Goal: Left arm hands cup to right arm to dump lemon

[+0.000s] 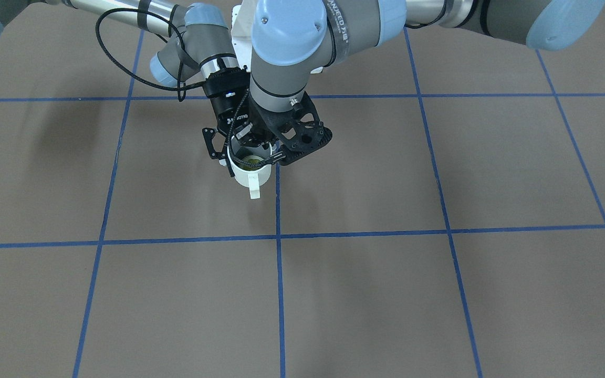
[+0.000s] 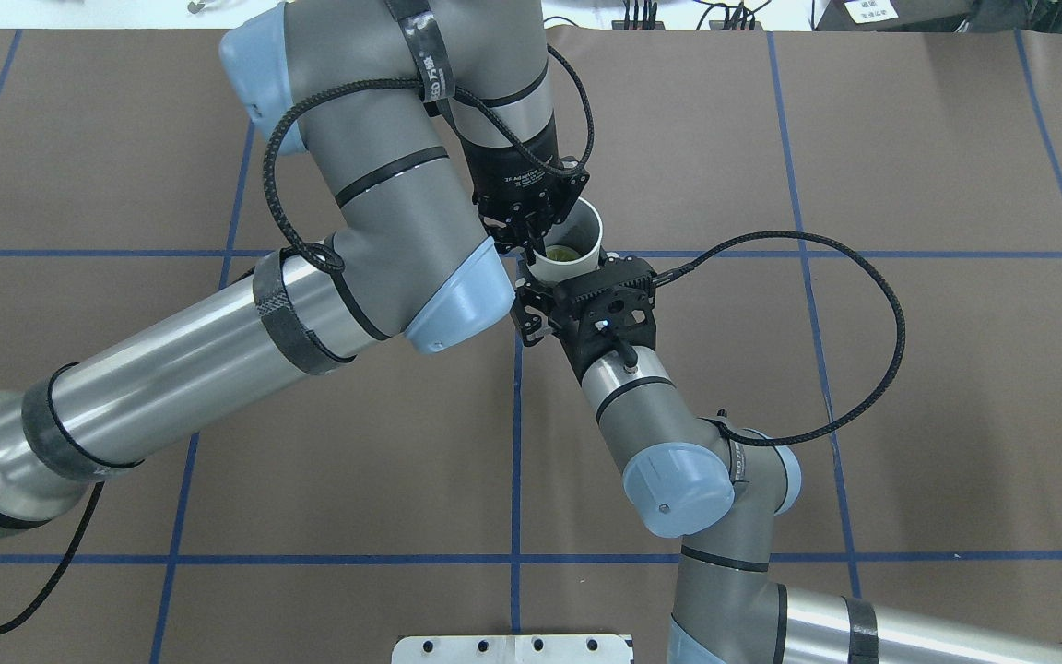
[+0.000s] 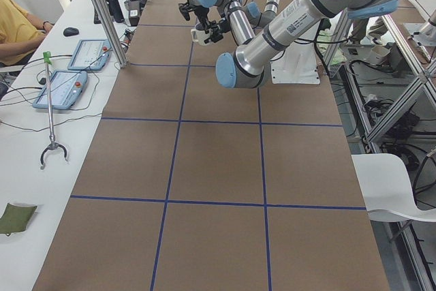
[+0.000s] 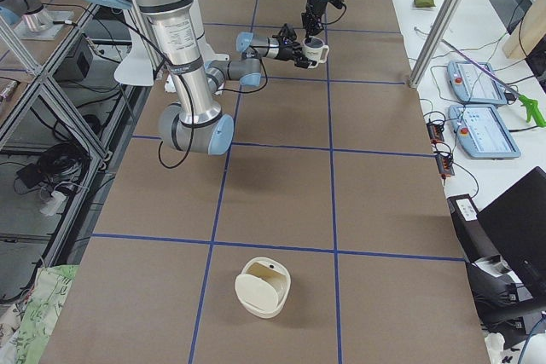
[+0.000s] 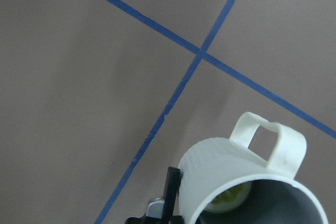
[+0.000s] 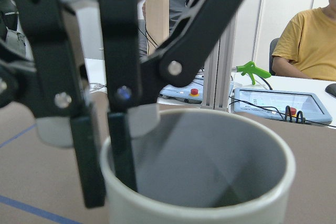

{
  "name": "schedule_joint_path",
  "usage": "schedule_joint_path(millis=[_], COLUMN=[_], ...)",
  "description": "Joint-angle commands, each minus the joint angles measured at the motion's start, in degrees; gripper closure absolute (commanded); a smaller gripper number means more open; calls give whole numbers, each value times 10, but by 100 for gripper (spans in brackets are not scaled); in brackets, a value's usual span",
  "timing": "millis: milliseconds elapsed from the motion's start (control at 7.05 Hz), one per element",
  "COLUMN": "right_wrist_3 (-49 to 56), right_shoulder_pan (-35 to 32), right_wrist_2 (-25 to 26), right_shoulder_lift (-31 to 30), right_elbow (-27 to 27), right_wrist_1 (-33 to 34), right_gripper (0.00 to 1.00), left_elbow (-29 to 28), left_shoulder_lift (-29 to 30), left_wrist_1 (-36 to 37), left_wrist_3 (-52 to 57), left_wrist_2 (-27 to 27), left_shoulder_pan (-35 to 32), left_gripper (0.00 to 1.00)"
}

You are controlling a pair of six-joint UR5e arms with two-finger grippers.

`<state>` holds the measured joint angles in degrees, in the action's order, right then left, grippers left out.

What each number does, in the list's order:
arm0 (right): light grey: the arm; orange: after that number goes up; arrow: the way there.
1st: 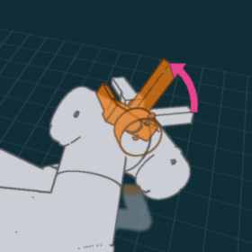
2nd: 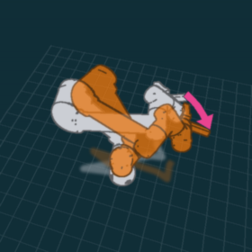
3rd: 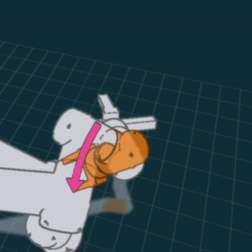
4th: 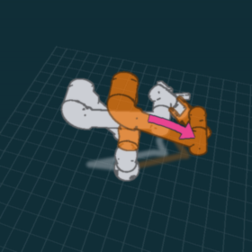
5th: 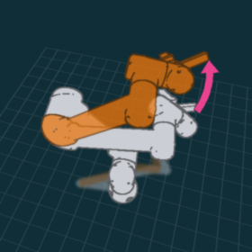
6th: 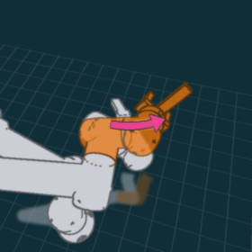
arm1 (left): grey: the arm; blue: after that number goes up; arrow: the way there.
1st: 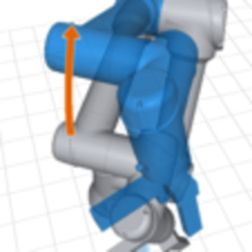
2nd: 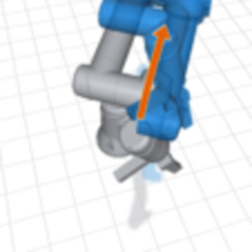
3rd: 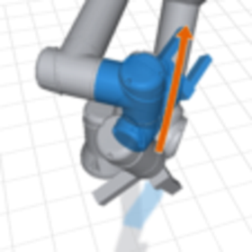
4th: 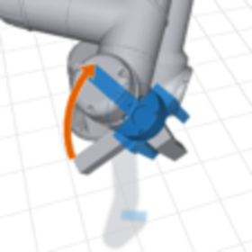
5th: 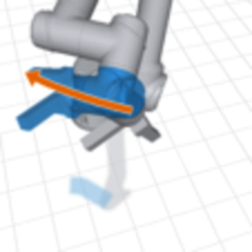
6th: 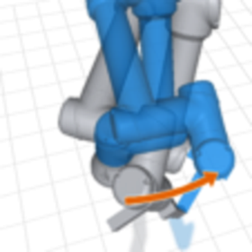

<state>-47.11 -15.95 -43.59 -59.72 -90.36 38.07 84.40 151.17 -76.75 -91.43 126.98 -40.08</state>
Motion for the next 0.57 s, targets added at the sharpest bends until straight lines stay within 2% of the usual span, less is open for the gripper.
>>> schedule_joint_path(millis=[0, 284, 425], right_wrist_3=[1, 6, 5], right_shoulder_pan=[0, -2, -8], right_wrist_2=[-1, 0, 0], right_shoulder_lift=[0, -6, -17], right_elbow=[0, -3, -8], right_wrist_1=[-1, -3, -5], right_gripper=[69, 68, 68], left_elbow=[20, 74, 84], left_shoulder_lift=[-1, -3, -3], left_wrist_1=[-1, 0, -1], left_wrist_3=[-2, -2, 1], left_wrist_2=[-4, -2, -4], left_shoulder_pan=[0, -29, -47], left_gripper=[0, 0, 0])
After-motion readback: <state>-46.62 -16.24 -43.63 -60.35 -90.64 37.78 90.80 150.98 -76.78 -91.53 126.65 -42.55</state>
